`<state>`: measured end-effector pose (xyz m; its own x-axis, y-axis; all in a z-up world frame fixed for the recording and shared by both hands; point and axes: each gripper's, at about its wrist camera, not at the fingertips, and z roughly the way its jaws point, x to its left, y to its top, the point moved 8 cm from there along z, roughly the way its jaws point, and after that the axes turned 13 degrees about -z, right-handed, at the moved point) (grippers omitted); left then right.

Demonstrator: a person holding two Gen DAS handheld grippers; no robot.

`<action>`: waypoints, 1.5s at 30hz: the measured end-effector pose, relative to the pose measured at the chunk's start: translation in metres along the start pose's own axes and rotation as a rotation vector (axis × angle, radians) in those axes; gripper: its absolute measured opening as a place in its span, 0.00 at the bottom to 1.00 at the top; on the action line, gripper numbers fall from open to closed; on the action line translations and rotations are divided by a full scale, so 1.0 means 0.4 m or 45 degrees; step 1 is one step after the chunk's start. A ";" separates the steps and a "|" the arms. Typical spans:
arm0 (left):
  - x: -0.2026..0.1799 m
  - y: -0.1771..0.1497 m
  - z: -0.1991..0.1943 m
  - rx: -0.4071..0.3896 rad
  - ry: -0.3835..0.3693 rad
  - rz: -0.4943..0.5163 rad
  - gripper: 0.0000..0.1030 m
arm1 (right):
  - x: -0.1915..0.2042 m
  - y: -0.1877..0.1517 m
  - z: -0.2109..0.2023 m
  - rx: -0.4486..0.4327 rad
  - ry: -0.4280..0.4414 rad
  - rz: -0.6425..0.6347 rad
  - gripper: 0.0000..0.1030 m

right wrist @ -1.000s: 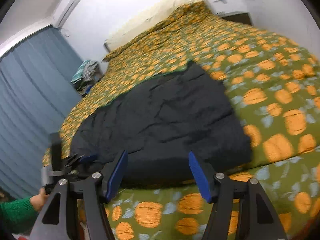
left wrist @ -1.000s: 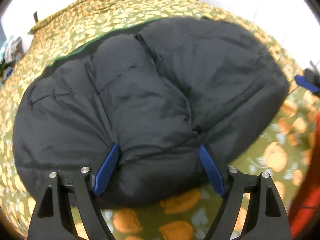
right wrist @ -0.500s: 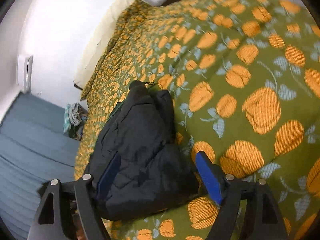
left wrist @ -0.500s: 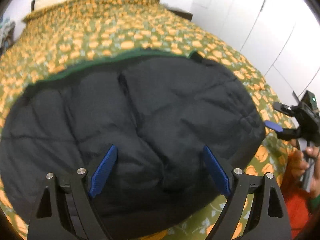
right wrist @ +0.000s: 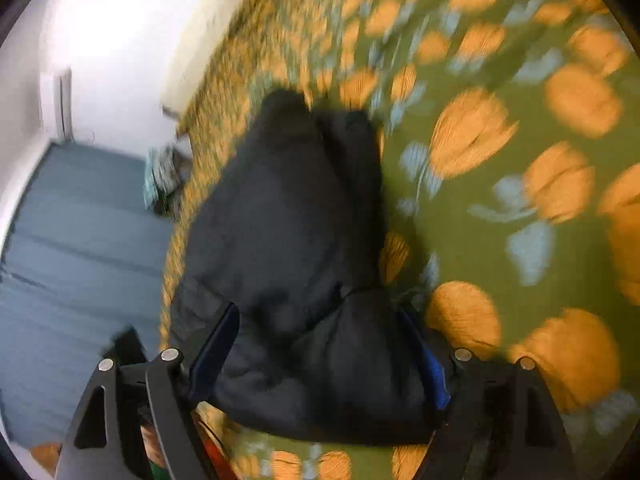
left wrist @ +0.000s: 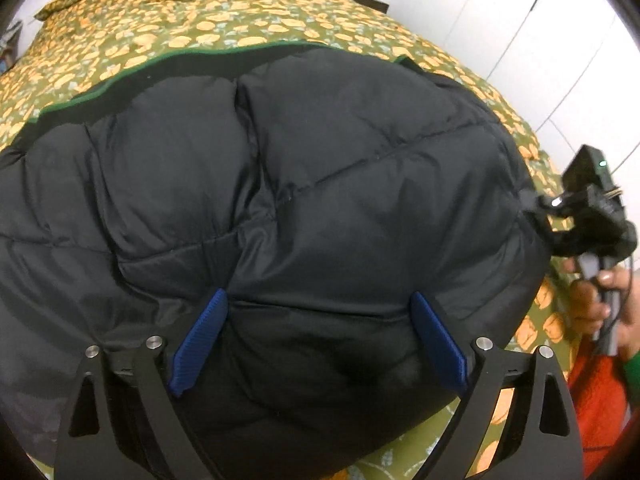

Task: Fold large clothes

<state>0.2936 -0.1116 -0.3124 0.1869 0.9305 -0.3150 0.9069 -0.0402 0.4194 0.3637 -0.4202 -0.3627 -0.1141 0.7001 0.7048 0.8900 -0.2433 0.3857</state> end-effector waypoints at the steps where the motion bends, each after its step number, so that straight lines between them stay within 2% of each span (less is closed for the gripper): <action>1: -0.002 -0.001 0.002 -0.001 0.001 0.001 0.91 | -0.006 -0.005 0.019 0.009 -0.006 -0.008 0.79; 2: -0.003 0.000 0.002 -0.001 0.000 0.001 0.91 | -0.012 -0.007 0.026 -0.005 -0.001 0.016 0.75; 3: -0.004 0.000 0.001 0.000 0.000 0.000 0.91 | -0.008 -0.005 0.025 -0.019 0.044 0.058 0.51; 4: -0.004 0.000 0.001 0.000 0.000 -0.001 0.91 | -0.001 -0.004 0.017 -0.035 0.083 0.097 0.39; 5: -0.003 0.002 0.003 0.001 0.004 -0.001 0.92 | 0.011 -0.002 -0.002 -0.073 0.077 0.111 0.29; 6: -0.001 0.002 0.004 -0.001 0.009 -0.001 0.92 | 0.034 -0.002 -0.018 -0.097 0.067 0.086 0.23; 10: 0.008 0.011 -0.014 0.022 0.041 -0.037 0.91 | 0.185 0.011 -0.074 -0.209 -0.011 -0.088 0.21; 11: 0.013 0.015 -0.028 0.037 0.046 -0.052 0.86 | 0.227 0.012 -0.086 -0.231 -0.029 -0.136 0.21; 13: 0.034 0.054 -0.113 0.022 0.062 -0.079 0.79 | 0.318 0.020 -0.099 -0.271 -0.082 -0.260 0.21; 14: 0.042 0.068 -0.150 -0.006 0.054 -0.082 0.79 | 0.362 0.024 -0.105 -0.290 -0.100 -0.321 0.21; 17: 0.040 0.167 -0.327 -0.107 -0.045 -0.102 0.86 | 0.464 0.024 -0.119 -0.318 -0.160 -0.493 0.21; 19: -0.007 0.235 -0.432 -0.119 -0.159 -0.060 0.90 | 0.539 0.013 -0.113 -0.327 -0.214 -0.636 0.21; 21: -0.061 0.270 -0.478 -0.085 -0.218 0.009 0.91 | 0.602 0.001 -0.098 -0.336 -0.236 -0.738 0.21; 25: -0.156 0.291 -0.493 0.016 -0.235 0.155 0.91 | 0.696 -0.036 -0.068 -0.335 -0.280 -0.885 0.21; 27: -0.182 0.287 -0.468 0.082 -0.193 0.207 0.91 | 0.733 -0.056 -0.051 -0.328 -0.300 -0.950 0.21; 29: -0.195 0.283 -0.448 0.104 -0.147 0.246 0.90 | 0.763 -0.079 -0.033 -0.317 -0.318 -1.017 0.21; 34: -0.186 0.277 -0.425 0.146 -0.085 0.239 0.90 | 0.811 -0.128 0.005 -0.295 -0.362 -1.169 0.21; 37: -0.173 0.271 -0.393 0.148 0.050 0.266 0.90 | 0.836 -0.147 0.031 -0.295 -0.389 -1.242 0.21; 40: -0.150 0.255 -0.348 0.145 0.228 0.327 0.90 | 0.853 -0.166 0.047 -0.296 -0.402 -1.290 0.21; 42: -0.140 0.236 -0.323 0.129 0.341 0.392 0.79 | 0.855 -0.176 0.050 -0.295 -0.406 -1.306 0.21; 43: -0.134 0.233 -0.321 0.118 0.373 0.410 0.61 | 0.854 -0.177 0.050 -0.295 -0.411 -1.307 0.21; 44: -0.128 0.233 -0.323 0.103 0.382 0.419 0.57 | 0.850 -0.177 0.049 -0.294 -0.419 -1.303 0.22; 45: -0.122 0.233 -0.330 0.104 0.345 0.397 0.50 | 0.846 -0.178 0.049 -0.289 -0.423 -1.295 0.23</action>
<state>0.3195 -0.1126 -0.1457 0.3608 0.9309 0.0563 0.8517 -0.3535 0.3869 0.2705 -0.1529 -0.1631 -0.5945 0.7817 -0.1882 0.3410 0.4570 0.8215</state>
